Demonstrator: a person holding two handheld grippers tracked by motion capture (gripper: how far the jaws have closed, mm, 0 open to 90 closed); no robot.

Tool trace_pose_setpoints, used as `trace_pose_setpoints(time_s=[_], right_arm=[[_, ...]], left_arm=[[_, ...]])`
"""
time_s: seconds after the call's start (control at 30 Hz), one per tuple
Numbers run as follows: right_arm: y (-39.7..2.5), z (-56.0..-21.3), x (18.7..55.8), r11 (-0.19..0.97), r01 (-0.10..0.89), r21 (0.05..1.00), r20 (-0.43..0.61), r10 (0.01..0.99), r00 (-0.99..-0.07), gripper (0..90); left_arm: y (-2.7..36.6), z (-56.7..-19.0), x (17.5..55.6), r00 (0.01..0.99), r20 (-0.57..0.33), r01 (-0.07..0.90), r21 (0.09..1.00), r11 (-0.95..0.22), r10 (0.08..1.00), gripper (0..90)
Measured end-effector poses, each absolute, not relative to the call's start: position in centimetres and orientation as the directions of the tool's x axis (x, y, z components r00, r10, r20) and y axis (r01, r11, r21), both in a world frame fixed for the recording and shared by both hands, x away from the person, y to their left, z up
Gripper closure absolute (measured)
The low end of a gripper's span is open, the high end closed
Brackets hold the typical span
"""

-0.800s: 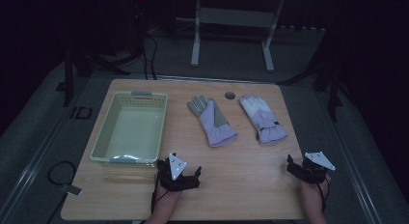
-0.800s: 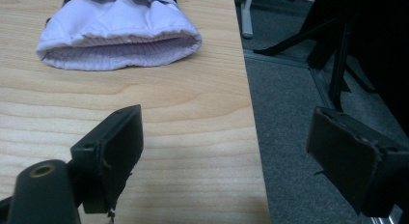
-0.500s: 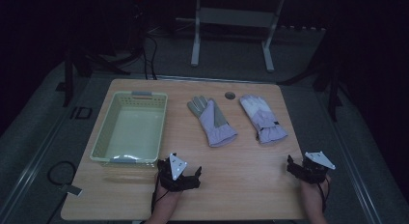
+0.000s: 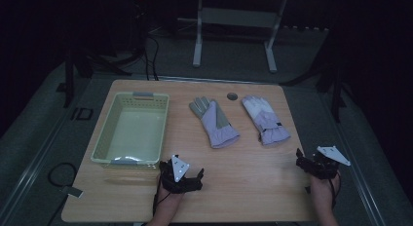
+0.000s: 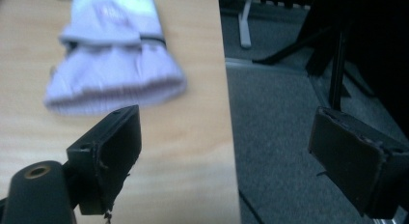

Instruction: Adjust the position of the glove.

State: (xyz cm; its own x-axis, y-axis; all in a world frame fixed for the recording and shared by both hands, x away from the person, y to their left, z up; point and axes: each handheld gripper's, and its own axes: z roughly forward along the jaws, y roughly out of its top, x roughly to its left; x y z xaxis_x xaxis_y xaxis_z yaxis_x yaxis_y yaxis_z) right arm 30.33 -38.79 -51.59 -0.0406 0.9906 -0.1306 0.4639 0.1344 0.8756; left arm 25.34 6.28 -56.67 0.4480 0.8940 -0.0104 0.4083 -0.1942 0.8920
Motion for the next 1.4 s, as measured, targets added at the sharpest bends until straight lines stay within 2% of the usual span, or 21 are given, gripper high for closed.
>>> trace_pose_setpoints(time_s=[0.17, 0.4, 0.57, 0.7, 0.83, 0.9, 1.4], right_arm=[[-38.4, -49.0, 30.7, 0.164, 0.431, 0.887, -0.163, 0.986, -0.038, 11.7], [-38.1, -47.3, 31.5, 0.115, 0.453, 0.884, -0.071, 0.991, -0.115, 13.5], [-37.5, -46.0, 32.1, 0.131, 0.444, 0.886, -0.053, 0.982, -0.184, 13.8], [-37.0, -45.0, 32.5, 0.141, 0.442, 0.886, -0.050, 0.976, -0.211, 13.7], [-36.6, -43.9, 33.0, 0.102, 0.437, 0.894, -0.007, 0.977, -0.213, 15.9], [-36.1, -43.4, 33.2, 0.116, 0.426, 0.897, -0.023, 0.976, -0.218, 12.8], [-32.5, -40.8, 34.7, 0.159, 0.394, 0.905, -0.032, 0.950, -0.312, 11.0]], left_arm=[[6.3, -56.7, 25.3, 0.449, -0.008, 0.405, 0.893, -0.196, 0.893, 0.0], [6.2, -56.7, 25.3, 0.453, -0.010, 0.405, 0.893, -0.197, 0.891, 0.0], [6.2, -56.7, 25.3, 0.455, -0.008, 0.406, 0.892, -0.199, 0.890, 0.0], [6.2, -56.7, 25.3, 0.457, -0.004, 0.405, 0.891, -0.204, 0.890, 0.0], [6.2, -56.7, 25.3, 0.457, -0.004, 0.405, 0.892, -0.203, 0.889, 0.0], [6.2, -56.7, 25.3, 0.457, -0.006, 0.404, 0.892, -0.201, 0.890, 0.0], [6.2, -56.7, 25.3, 0.459, -0.003, 0.404, 0.891, -0.206, 0.888, 0.0]])
